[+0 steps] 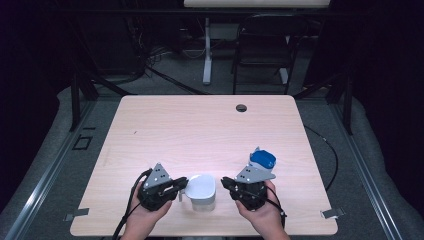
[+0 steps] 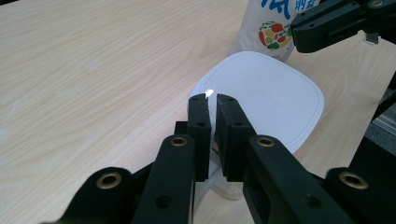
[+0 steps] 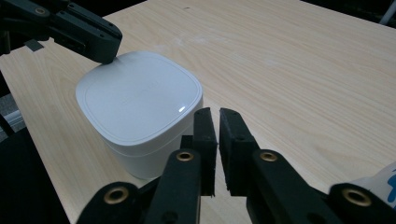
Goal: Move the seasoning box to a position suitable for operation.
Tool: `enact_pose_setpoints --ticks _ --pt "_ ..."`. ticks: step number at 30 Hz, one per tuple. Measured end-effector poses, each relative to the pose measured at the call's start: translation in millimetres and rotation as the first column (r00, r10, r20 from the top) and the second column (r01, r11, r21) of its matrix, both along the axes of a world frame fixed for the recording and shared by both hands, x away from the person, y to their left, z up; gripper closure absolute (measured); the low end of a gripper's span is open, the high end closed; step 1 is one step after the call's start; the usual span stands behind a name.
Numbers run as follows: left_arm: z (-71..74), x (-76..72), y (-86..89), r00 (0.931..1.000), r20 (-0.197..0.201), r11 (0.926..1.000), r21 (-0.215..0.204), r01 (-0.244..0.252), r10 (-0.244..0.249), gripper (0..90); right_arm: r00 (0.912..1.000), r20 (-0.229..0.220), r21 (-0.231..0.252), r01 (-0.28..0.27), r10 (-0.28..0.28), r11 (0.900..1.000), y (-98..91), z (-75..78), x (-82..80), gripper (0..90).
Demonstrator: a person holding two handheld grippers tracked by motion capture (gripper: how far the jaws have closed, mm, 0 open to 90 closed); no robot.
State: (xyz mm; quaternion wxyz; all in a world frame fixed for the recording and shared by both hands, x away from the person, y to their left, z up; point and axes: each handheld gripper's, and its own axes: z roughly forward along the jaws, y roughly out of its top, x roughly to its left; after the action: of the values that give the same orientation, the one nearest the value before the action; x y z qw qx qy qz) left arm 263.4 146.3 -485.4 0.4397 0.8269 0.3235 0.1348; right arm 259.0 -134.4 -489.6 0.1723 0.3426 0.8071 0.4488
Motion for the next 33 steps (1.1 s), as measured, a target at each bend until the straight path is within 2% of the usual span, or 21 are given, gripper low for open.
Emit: enact_pose_setpoints --ticks 3,6,12,33 --pt "-0.8 -0.4 0.7 1.0 0.001 1.0 -0.006 0.0 0.0 86.3 1.0 0.0 -0.003 0.001 -0.001 1.0 0.1 -1.2 0.0 90.0" --pt "-1.3 -1.0 0.9 1.0 0.007 1.0 -0.005 0.0 0.0 87.7 0.9996 -0.02 0.001 -0.021 0.021 0.9998 -0.3 -3.1 0.2 90.0" --pt "-1.9 -1.6 1.4 0.9999 0.014 1.0 -0.005 -0.002 0.002 89.5 0.9994 -0.021 -0.003 -0.027 0.027 0.9996 1.7 -4.2 -1.1 90.0" --pt "-2.5 -2.5 1.7 0.9999 0.013 0.9999 -0.006 -0.01 0.01 90.0 0.994 -0.063 -0.052 -0.093 0.09 0.9943 12.4 -12.5 -3.6 90.0"
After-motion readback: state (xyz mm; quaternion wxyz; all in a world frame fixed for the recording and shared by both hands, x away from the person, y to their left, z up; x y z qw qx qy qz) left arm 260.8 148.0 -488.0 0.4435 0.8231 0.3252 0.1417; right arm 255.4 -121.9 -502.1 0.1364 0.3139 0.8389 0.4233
